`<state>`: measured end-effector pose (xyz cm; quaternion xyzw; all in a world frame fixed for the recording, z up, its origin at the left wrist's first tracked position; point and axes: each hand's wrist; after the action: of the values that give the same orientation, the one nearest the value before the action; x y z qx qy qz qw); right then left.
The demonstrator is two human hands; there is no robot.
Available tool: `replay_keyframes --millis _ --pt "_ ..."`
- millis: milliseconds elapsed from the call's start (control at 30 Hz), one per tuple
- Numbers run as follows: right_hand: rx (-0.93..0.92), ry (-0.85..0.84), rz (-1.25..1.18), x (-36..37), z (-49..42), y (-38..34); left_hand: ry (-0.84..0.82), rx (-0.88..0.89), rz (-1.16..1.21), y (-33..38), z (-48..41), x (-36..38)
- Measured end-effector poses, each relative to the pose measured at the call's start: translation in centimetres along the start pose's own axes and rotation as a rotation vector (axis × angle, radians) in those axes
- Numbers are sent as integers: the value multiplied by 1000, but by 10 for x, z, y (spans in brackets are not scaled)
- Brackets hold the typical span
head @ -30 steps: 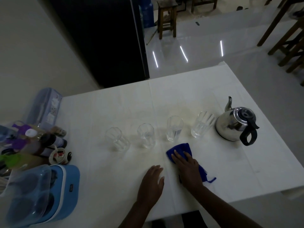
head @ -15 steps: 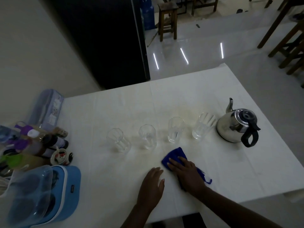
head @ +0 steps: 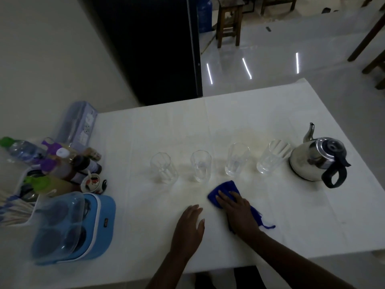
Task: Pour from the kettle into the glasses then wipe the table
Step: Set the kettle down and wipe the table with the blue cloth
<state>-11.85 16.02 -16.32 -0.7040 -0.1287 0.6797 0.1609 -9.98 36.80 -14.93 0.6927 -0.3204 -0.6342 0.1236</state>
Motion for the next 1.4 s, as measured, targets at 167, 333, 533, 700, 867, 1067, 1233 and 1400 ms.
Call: replay_keyframes --millis 167,333,533,700,867,1067,1233,1400 --pt "96 13 -55 17 13 -39 7 -43 -7 -10 7 -6" --pt "-118 -46 -8 12 25 -24 25 -97 2 -21 12 -19" --pt "228 73 -50 22 -13 -96 91 -128 2 -37 21 -29" --pt "-202 -21 -6 40 14 -91 140 -162 13 -48 27 -41" --pt "104 60 -56 36 -22 -112 168 -178 -3 -70 37 -51" --pt "-60 -36 -38 45 -32 -134 186 -198 29 -77 32 -60" --pt "-148 -51 12 35 -32 -105 215 -211 37 -84 35 -66" --pt "97 -7 -51 40 -55 -165 235 -230 29 -88 47 -69"
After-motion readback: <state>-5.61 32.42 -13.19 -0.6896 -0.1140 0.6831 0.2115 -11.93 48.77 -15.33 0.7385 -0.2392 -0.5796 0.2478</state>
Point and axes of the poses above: each hand's wrist, its own z-axis away from the middle knuckle, its own x-axis out of the palm, y = z × x, and after that the axes turned 15 degrees about y, right-handed
